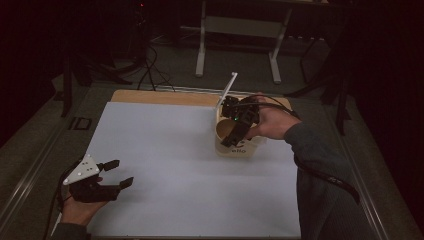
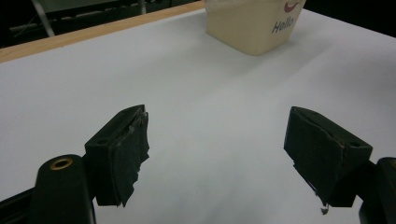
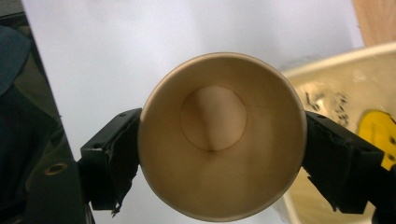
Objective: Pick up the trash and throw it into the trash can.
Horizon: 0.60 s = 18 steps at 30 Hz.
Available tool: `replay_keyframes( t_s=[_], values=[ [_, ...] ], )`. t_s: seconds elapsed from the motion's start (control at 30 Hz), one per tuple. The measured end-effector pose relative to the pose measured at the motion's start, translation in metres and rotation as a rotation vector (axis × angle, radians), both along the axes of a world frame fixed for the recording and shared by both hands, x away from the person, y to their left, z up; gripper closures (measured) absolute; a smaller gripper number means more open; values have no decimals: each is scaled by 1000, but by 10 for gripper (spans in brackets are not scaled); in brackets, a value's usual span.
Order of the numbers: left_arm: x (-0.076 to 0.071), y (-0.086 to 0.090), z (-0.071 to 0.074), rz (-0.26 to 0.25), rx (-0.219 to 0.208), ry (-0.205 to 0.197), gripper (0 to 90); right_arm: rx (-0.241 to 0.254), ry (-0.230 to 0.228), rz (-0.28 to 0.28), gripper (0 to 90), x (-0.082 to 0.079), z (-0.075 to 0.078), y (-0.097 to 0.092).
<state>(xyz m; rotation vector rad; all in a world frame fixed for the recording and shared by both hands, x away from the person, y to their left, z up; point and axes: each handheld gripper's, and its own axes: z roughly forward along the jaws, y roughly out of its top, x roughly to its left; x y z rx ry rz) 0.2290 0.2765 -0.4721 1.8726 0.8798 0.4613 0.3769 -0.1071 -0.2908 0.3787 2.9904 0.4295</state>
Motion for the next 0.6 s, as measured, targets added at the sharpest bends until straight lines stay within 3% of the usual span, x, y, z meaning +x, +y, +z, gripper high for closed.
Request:
replay_keyframes(
  t_s=[0.6],
  values=[
    [0,0,0,2,-2,3,222,-4,-50,-173,177,24,28,-28]
  ],
)
